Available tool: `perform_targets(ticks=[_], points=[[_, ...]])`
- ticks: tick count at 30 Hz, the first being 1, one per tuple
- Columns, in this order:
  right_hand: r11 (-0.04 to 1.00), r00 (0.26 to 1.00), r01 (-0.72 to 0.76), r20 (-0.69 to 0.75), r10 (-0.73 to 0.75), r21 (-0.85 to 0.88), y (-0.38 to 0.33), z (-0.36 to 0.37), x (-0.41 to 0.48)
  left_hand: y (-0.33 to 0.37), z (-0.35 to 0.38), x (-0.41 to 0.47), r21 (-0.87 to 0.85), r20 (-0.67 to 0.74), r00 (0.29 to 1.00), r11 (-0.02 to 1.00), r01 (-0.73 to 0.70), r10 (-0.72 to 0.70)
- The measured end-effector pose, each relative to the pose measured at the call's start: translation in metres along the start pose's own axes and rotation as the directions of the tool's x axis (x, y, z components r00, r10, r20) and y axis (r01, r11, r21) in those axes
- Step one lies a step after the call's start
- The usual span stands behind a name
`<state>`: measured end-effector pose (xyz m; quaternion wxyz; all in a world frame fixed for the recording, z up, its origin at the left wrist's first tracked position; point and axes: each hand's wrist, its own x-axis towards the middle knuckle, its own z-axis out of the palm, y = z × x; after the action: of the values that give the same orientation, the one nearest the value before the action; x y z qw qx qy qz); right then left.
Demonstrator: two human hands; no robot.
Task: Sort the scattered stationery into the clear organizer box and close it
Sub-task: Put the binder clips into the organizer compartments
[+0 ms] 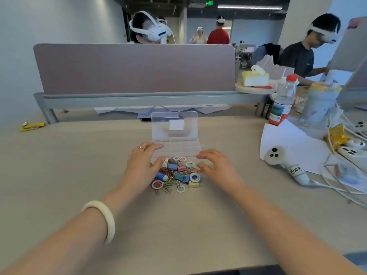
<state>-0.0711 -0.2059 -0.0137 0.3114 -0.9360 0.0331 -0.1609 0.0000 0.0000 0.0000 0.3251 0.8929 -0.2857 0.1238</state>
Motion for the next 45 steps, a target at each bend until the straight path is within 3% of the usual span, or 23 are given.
perform_targets(ticks=[3,5,10,14,19,23,28,34,45], points=[[1.000,1.000,-0.014,0.003,0.014,-0.006,0.001,0.001,-0.001,-0.009,0.003,-0.003,-0.008,0.033,0.999,1.000,0.005,-0.005],[0.999,0.999,-0.021,0.040,0.022,-0.026,0.001,0.001,0.001,-0.010,0.007,-0.002,-0.003,0.134,0.991,1.000,-0.013,0.013],[1.000,0.997,0.010,0.072,-0.008,-0.029,0.008,0.006,0.016,-0.007,0.028,0.003,0.123,0.288,0.942,0.969,-0.216,0.173],[0.997,0.987,0.073,0.148,-0.067,-0.039,0.011,0.014,0.037,-0.014,0.043,0.009,0.178,0.237,0.919,0.916,-0.360,0.315],[0.986,0.970,0.149,0.204,-0.130,-0.080,0.014,0.025,0.048,-0.020,0.050,0.010,0.227,0.206,0.901,0.877,-0.423,0.381],[0.988,0.982,0.133,0.143,-0.121,-0.083,0.019,0.025,0.046,-0.019,0.047,0.005,0.206,0.214,0.911,0.896,-0.394,0.352],[0.981,0.981,0.142,0.152,-0.121,-0.136,0.018,0.023,0.043,-0.017,0.044,0.000,0.082,0.180,0.938,0.946,-0.314,0.295],[0.987,0.976,0.139,0.180,-0.122,-0.083,0.023,0.017,0.039,-0.022,0.036,0.000,-0.067,0.102,0.973,0.977,-0.202,0.208],[0.940,0.991,0.125,0.085,-0.103,-0.317,0.006,0.026,0.033,-0.024,0.029,0.003,-0.190,-0.029,0.995,0.977,-0.101,0.097]])
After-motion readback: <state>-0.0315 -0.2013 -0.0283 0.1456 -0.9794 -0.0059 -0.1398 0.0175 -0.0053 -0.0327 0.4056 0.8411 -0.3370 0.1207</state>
